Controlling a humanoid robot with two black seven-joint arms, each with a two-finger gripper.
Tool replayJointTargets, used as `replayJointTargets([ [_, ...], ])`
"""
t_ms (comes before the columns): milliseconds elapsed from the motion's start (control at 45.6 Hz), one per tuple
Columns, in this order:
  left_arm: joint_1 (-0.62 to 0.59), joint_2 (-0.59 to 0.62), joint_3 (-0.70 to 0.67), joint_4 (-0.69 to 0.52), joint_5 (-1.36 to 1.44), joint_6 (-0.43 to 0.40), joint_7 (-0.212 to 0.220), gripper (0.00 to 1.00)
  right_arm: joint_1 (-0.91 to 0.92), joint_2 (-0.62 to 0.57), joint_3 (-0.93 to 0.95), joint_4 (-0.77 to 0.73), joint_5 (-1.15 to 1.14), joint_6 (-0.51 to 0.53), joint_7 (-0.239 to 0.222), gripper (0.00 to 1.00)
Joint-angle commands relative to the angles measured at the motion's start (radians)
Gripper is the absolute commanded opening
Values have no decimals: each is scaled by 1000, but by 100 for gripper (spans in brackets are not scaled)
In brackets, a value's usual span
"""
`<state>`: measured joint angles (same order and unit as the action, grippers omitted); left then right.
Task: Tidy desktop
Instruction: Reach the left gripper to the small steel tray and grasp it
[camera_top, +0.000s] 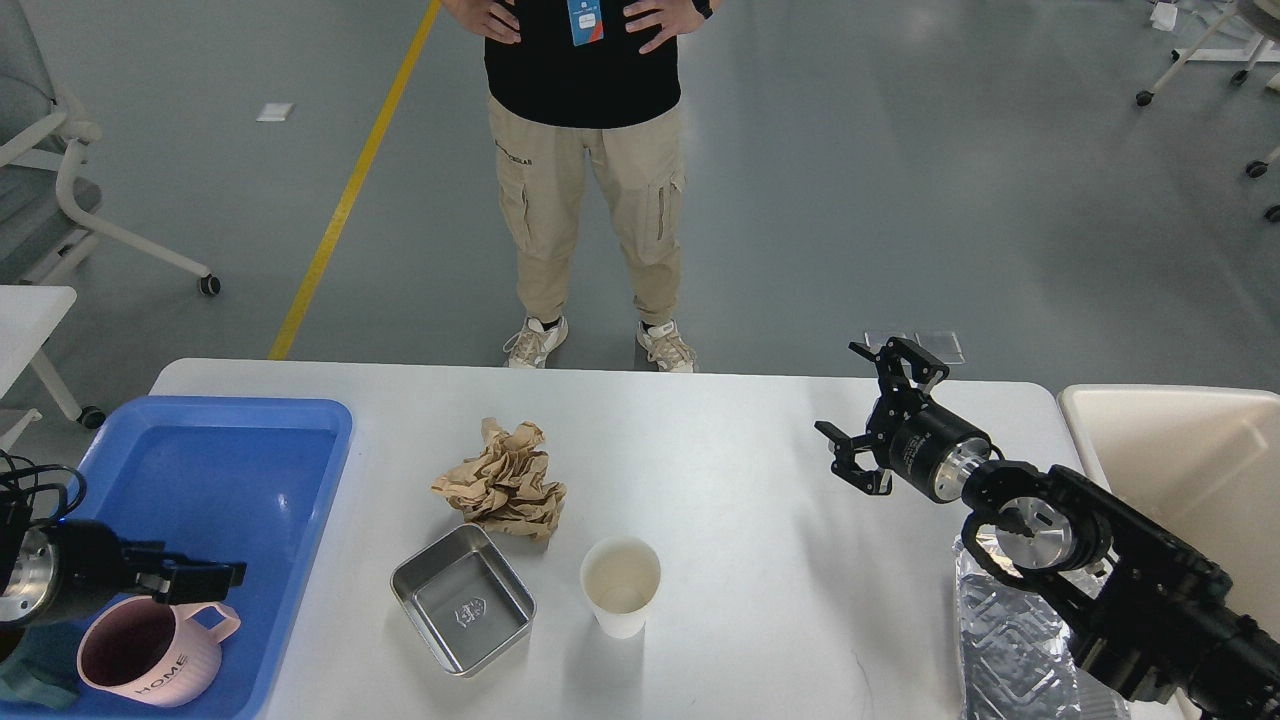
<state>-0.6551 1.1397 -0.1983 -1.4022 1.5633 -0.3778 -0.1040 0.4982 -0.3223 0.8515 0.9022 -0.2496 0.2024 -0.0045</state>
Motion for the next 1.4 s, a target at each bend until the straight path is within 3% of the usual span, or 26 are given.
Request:
replayJointTargets([
  [0, -98, -84, 0, 49, 24, -84, -2, 97, -1, 3, 0, 1, 1, 0, 0, 100],
  [263, -253, -291, 56, 160, 181, -216, -48, 97, 0, 2, 4, 4, 1, 0, 0, 100],
  [658, -374, -569, 275, 338, 264, -220, -118, 97, 2, 2, 11, 7, 1, -8, 0, 100],
  [965, -377, -663, 352, 407, 314, -214, -169, 93, 2, -6, 12, 12, 1, -8, 0, 100],
  [1118, -377, -678, 372, 422, 351, -213, -209, 81, 2, -8, 14, 24, 1, -8, 0, 100],
  [1228, -379, -676, 378, 424, 391, -211, -252, 64, 2, -9, 14, 24, 1, -8, 0, 100],
  [1294, -379, -675, 379, 425, 402, -211, -260, 52, 2, -9, 14, 26, 1, -8, 0, 100],
  [1381, -377, -672, 379, 437, 403, -210, -261, 47, 0, -9, 15, 26, 1, -8, 0, 100],
])
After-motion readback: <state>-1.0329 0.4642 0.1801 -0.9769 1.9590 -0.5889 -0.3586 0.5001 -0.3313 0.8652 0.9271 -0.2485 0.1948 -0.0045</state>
